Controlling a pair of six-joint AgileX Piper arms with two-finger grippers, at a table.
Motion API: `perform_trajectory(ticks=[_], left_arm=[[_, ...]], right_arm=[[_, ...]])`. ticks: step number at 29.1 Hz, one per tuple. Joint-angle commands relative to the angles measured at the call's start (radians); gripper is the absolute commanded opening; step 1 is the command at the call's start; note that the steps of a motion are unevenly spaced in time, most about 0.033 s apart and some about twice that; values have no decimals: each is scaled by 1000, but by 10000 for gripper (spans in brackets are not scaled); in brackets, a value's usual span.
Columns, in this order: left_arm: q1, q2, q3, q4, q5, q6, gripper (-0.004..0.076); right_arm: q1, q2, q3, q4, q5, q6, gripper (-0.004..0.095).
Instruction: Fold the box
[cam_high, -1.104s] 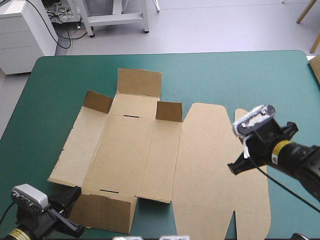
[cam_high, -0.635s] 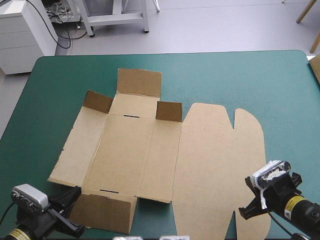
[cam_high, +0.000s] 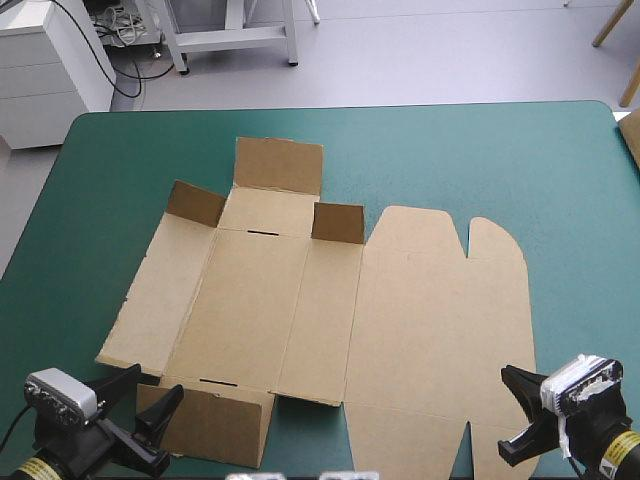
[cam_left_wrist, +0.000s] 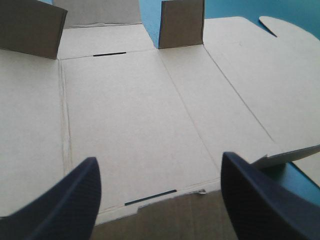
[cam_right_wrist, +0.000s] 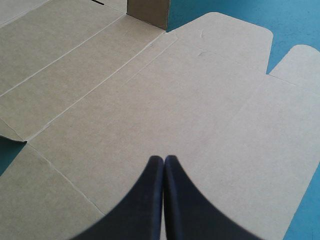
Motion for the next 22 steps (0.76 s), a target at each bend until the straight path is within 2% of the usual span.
perform_trajectory(ticks=[1,8,16,22], left_arm=[[-6,18,-22,-60,-75,-17,505],[-6,98,-48,-45,-57,-69,496],[-6,416,-250,7,-39,-69,403],[-6,678,-470,77,105,-69,393]], right_arm=[[-5,11,-26,-5,-71,-6,-20],[-5,11,-26,-5,-71,-6,-20],[-5,11,-26,-5,-71,-6,-20],[-5,11,-26,-5,-71,-6,-20]])
